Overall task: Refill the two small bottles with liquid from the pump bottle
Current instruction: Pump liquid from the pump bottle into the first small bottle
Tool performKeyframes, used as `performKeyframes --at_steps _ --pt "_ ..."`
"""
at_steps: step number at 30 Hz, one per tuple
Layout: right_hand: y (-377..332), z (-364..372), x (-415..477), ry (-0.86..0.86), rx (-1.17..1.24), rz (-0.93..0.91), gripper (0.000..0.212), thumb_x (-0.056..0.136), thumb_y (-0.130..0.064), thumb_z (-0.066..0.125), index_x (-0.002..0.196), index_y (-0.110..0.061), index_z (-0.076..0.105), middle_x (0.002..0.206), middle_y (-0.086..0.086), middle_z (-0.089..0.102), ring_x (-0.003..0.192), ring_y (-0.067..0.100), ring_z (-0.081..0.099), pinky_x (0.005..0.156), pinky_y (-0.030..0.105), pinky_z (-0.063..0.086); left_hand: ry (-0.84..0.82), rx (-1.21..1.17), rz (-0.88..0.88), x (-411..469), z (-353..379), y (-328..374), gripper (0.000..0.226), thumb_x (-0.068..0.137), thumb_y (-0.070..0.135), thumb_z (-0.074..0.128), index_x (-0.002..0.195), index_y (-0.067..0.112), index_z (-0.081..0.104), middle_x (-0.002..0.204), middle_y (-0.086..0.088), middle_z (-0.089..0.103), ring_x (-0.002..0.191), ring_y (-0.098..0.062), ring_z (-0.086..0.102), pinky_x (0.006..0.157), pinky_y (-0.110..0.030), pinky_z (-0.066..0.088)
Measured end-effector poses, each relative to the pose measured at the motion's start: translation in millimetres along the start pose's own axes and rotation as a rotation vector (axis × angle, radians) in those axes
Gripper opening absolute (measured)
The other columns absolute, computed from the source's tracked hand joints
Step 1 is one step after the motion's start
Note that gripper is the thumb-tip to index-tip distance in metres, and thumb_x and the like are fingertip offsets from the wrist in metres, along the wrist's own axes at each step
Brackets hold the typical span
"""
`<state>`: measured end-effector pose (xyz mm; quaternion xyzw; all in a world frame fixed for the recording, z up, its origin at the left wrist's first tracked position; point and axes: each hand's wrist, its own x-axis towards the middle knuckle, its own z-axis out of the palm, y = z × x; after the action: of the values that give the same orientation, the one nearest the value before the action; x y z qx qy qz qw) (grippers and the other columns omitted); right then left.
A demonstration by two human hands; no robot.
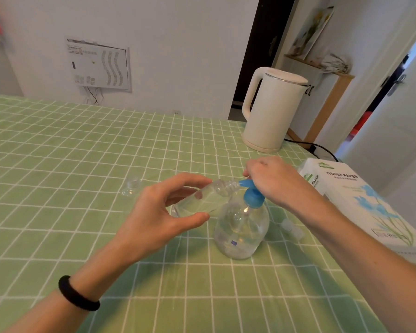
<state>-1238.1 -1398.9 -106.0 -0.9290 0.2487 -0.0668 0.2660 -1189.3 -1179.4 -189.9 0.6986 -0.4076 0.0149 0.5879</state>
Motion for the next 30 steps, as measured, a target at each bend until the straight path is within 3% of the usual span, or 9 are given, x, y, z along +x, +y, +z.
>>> performKeyframes --at_steps 17,21,25,27,30 --pt "-0.2 -2.9 -2.5 -0.007 -0.006 0.008 0.046 0.095 -0.035 0.04 0.113 -0.007 0.071 0.114 0.013 0.071 0.106 0.031 0.064 0.094 0.04 0.048 -0.003 -0.001 -0.008 0.4 0.0 -0.4 0.056 0.077 0.008 0.091 0.126 0.028 0.071 0.123 0.019 0.075 0.113 -0.009 0.075 0.103 -0.026 0.056" --pt "-0.3 -6.2 -0.3 0.023 -0.026 -0.017 0.044 0.093 -0.035 0.04 0.105 -0.007 0.072 0.106 0.013 0.072 0.1 0.032 0.065 0.083 0.039 0.049 -0.01 0.005 -0.003 -0.2 0.0 -1.1 0.056 0.078 0.012 0.09 0.126 0.031 0.07 0.124 0.02 0.074 0.113 -0.008 0.074 0.103 -0.025 0.057" --pt "-1.5 0.3 -0.8 -0.001 0.031 0.01 0.058 0.082 -0.04 0.035 0.11 -0.005 0.072 0.112 0.015 0.071 0.103 0.033 0.064 0.096 0.042 0.049 -0.012 -0.001 -0.012 0.2 0.6 -4.2 0.056 0.079 0.009 0.091 0.128 0.027 0.071 0.124 0.018 0.075 0.113 -0.01 0.075 0.102 -0.026 0.057" --pt "-0.7 2.4 -0.9 -0.02 0.029 0.015 0.052 0.086 -0.039 0.038 0.109 -0.006 0.071 0.111 0.015 0.071 0.094 0.03 0.064 0.095 0.043 0.049 -0.01 0.003 -0.01 0.2 -0.2 -5.0 0.055 0.079 0.009 0.092 0.127 0.027 0.071 0.124 0.018 0.075 0.113 -0.009 0.075 0.102 -0.027 0.057" --pt "2.1 1.9 -0.9 -0.019 0.011 0.001 0.047 0.094 -0.036 0.04 0.11 -0.006 0.071 0.111 0.015 0.072 0.101 0.033 0.066 0.095 0.044 0.049 -0.002 0.007 0.0 -0.5 -1.1 -2.8 0.054 0.078 0.018 0.091 0.126 0.031 0.07 0.124 0.019 0.075 0.113 -0.008 0.074 0.103 -0.028 0.058"
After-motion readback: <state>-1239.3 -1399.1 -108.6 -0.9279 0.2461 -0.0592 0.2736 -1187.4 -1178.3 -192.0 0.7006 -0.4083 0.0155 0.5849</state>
